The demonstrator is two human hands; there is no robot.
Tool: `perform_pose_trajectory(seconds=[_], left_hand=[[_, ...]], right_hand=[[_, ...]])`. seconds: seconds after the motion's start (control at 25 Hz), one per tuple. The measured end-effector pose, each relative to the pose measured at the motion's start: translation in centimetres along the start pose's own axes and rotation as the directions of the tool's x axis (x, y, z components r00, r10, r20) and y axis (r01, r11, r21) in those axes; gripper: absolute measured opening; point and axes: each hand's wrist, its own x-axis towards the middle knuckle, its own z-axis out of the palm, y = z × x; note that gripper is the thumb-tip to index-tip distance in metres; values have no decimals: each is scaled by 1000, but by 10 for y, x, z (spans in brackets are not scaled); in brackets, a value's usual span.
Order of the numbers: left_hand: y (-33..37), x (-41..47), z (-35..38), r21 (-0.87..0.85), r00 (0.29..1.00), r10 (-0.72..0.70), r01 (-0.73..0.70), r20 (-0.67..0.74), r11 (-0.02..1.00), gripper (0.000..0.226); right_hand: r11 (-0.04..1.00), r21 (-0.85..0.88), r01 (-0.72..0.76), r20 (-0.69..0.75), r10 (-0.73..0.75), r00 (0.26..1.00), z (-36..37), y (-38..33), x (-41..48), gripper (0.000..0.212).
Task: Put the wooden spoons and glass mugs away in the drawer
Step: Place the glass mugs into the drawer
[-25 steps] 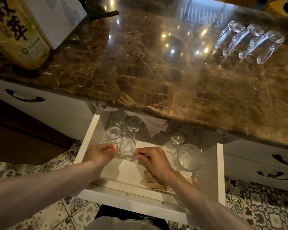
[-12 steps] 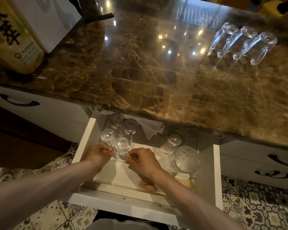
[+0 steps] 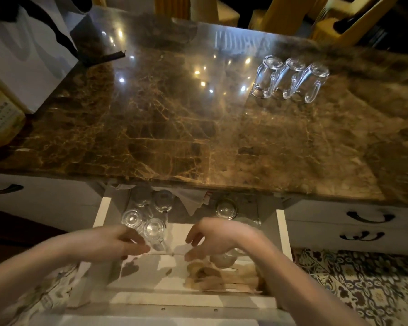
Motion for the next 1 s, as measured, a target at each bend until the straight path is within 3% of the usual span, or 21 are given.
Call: perform_pose_trajectory(seconds=[0.04, 0.12, 0.24, 0.36, 0.44, 0.52, 0.6, 0.68, 0.8, 1.0], left_hand=[[15, -9, -11, 113, 997, 70, -72, 22, 991, 44], [51, -21, -26, 148, 979, 203, -206, 36, 967, 54], [113, -20, -43, 39, 921, 389, -388, -32, 921, 47], [169, -3, -59, -166, 785, 555, -608, -275, 777, 30], [200, 13, -67, -220, 676, 578, -716, -457, 663, 18], [227, 34, -74, -197, 569, 582, -792, -581, 578, 12], [249, 56, -82, -193, 503, 549, -829, -668, 525, 12], [266, 78, -89, -171, 470, 515, -834, -717, 524, 20], [285, 111, -96, -177, 485, 472, -811, -736, 558, 26], [307, 154, -100, -267, 579, 398, -747, -712, 609, 31]], right_hand=[[1000, 19, 12, 12, -13, 1000, -17, 3, -15, 48], [994, 97, 40, 3, -40, 999, -51, 8, -43, 38], [987, 142, 74, -88, -61, 994, -92, 20, -74, 29], [936, 306, 172, -335, -64, 940, -122, 37, -90, 27], [856, 427, 290, -595, 25, 804, -141, 49, -91, 29], [771, 486, 412, -794, 194, 576, -160, 61, -86, 29], [738, 480, 474, -874, 352, 336, -179, 73, -74, 22], [745, 495, 448, -865, 469, 177, -194, 86, -59, 20], [746, 547, 379, -824, 559, 90, -212, 102, -39, 24], [793, 549, 266, -829, 557, 53, -231, 113, -21, 26]])
